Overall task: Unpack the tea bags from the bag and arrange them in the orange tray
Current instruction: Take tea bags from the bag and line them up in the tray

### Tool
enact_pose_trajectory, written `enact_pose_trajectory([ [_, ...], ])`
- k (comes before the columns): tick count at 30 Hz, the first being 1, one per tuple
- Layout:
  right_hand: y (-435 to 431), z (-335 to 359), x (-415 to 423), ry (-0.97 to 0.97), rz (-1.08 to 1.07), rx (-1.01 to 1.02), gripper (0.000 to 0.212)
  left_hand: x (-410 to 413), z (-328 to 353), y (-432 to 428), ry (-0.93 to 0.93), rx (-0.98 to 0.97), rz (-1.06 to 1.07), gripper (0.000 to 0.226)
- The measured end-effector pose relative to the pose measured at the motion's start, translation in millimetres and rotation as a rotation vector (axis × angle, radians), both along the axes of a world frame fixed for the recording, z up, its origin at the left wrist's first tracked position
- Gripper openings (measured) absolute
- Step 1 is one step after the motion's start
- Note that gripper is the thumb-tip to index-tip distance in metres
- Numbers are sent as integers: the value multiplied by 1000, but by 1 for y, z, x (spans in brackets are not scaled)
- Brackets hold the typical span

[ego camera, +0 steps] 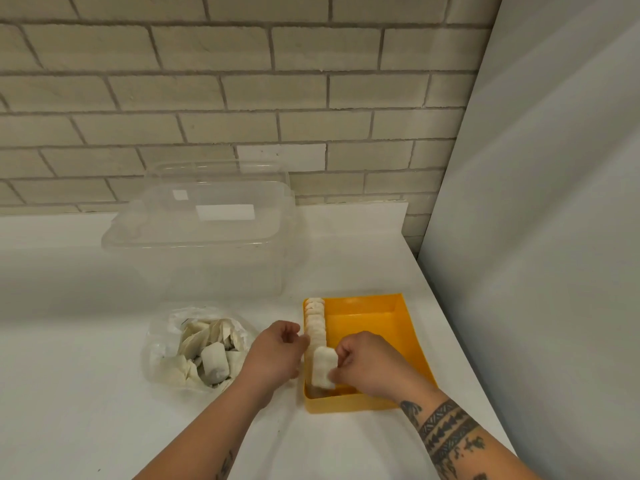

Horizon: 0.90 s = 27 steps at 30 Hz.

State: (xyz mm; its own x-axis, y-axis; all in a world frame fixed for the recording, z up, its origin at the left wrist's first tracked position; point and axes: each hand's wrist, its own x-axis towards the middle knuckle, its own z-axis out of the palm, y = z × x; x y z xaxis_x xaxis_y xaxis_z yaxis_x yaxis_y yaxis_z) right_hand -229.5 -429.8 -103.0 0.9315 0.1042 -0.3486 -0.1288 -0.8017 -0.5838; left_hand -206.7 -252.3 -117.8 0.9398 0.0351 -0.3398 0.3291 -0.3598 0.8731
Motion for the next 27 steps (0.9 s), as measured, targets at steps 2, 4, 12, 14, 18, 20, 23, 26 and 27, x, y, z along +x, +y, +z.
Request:
enact_pose_trajectory([
  [2,8,-6,1,73,34,-106,18,0,-2,-2,68,13,-38,28],
  [4,14,-12,3,112,36,-154,15,0,-4,-4,107,5,-44,30],
  [12,22,-20,6,139,-31,-177,21,-1,-5,-5,144,13,-52,28],
  [14,18,-16,7,145,-69,-153,33,-1,-4,-5,147,13,-54,28],
  [18,18,-15,6,89,-55,-116,27,-1,-4,-4,147,5,-48,27],
  [20,20,-19,4,36,-54,-108,25,-1,-4,-5,148,1,-49,26],
  [23,21,-21,4,3,-53,-94,22,0,-3,-5,149,3,-55,26],
  [26,20,-21,4,13,-45,-82,25,1,-4,-4,153,10,-60,26],
  [27,18,-20,5,26,-68,-61,29,1,-5,-3,157,9,-62,27],
])
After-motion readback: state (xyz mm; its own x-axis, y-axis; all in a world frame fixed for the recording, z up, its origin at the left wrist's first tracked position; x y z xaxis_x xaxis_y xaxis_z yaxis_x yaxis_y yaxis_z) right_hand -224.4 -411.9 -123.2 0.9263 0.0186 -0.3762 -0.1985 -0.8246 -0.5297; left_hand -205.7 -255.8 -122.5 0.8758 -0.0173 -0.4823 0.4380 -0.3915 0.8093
